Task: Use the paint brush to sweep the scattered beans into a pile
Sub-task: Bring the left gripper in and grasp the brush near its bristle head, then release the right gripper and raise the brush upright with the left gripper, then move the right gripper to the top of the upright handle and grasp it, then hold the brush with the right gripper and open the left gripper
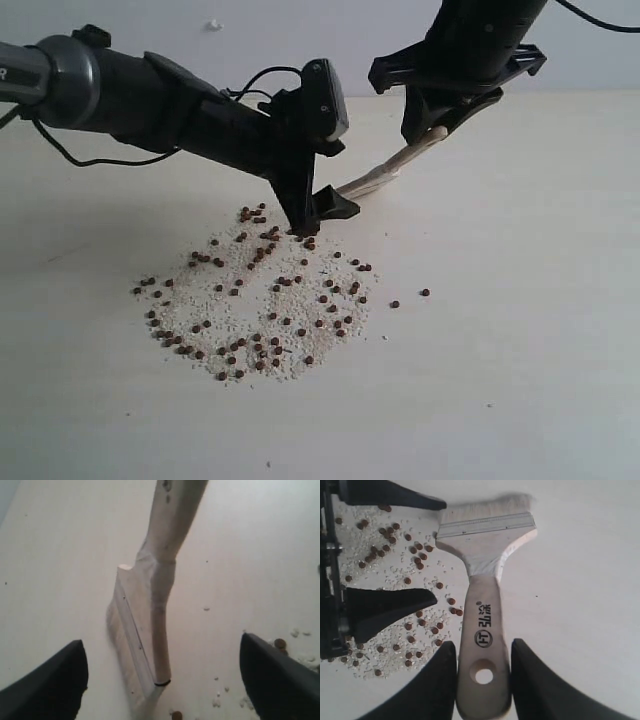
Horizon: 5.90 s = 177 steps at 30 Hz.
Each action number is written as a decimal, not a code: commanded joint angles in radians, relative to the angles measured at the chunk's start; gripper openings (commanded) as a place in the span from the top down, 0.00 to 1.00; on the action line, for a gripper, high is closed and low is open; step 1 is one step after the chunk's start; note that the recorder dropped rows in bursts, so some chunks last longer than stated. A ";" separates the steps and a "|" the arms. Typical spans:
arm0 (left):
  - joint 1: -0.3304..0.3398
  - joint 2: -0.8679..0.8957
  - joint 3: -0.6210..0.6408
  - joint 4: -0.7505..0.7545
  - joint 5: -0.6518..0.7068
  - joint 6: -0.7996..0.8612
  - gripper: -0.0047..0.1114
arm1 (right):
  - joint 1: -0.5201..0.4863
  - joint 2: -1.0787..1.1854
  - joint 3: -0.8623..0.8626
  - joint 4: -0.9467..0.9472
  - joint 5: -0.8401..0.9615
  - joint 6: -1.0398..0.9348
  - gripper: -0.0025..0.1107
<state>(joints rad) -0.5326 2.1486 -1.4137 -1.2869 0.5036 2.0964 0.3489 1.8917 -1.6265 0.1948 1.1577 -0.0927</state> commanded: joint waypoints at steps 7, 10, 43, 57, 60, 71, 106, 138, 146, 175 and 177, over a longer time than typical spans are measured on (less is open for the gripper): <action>-0.007 0.101 -0.074 -0.104 -0.038 0.001 0.29 | 0.001 -0.011 -0.010 0.014 -0.003 -0.010 0.98; -0.007 0.122 -0.088 -0.114 -0.038 0.001 0.29 | 0.001 -0.011 -0.010 0.016 -0.003 -0.010 0.98; -0.007 0.125 -0.133 -0.183 0.048 -0.008 0.96 | 0.001 -0.290 -0.010 -0.038 -0.342 -0.052 0.33; 0.020 0.028 -0.133 -0.280 0.318 -0.044 0.96 | 0.001 -0.712 0.003 -0.019 -0.157 -0.203 0.37; 0.034 0.028 -0.133 -0.309 0.386 -0.067 0.96 | 0.001 -0.783 0.049 -0.011 -0.152 -0.259 0.37; 0.095 0.028 -0.133 -0.271 0.601 -0.168 0.96 | 0.001 -0.906 0.520 0.041 -0.581 -0.421 0.42; 0.231 0.025 -0.133 -0.119 0.717 -0.296 0.96 | -0.327 -0.094 0.363 1.344 0.063 -1.727 0.46; 0.147 0.025 -0.133 -0.045 0.717 -0.267 0.96 | -0.199 0.014 0.363 1.384 0.063 -1.779 0.84; 0.147 0.025 -0.133 -0.066 0.717 -0.267 0.96 | -0.199 0.017 0.363 1.427 0.063 -1.788 0.96; 0.147 0.025 -0.133 -0.083 0.717 -0.297 0.96 | -0.199 0.017 0.363 1.487 0.063 -1.758 0.75; 0.147 0.025 -0.133 -0.064 0.717 -0.324 0.96 | -0.199 0.012 0.358 1.460 0.063 -1.738 0.75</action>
<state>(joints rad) -0.3825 2.1872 -1.5435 -1.3649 1.2143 1.8091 0.1501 1.9106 -1.2573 1.6791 1.2200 -1.8472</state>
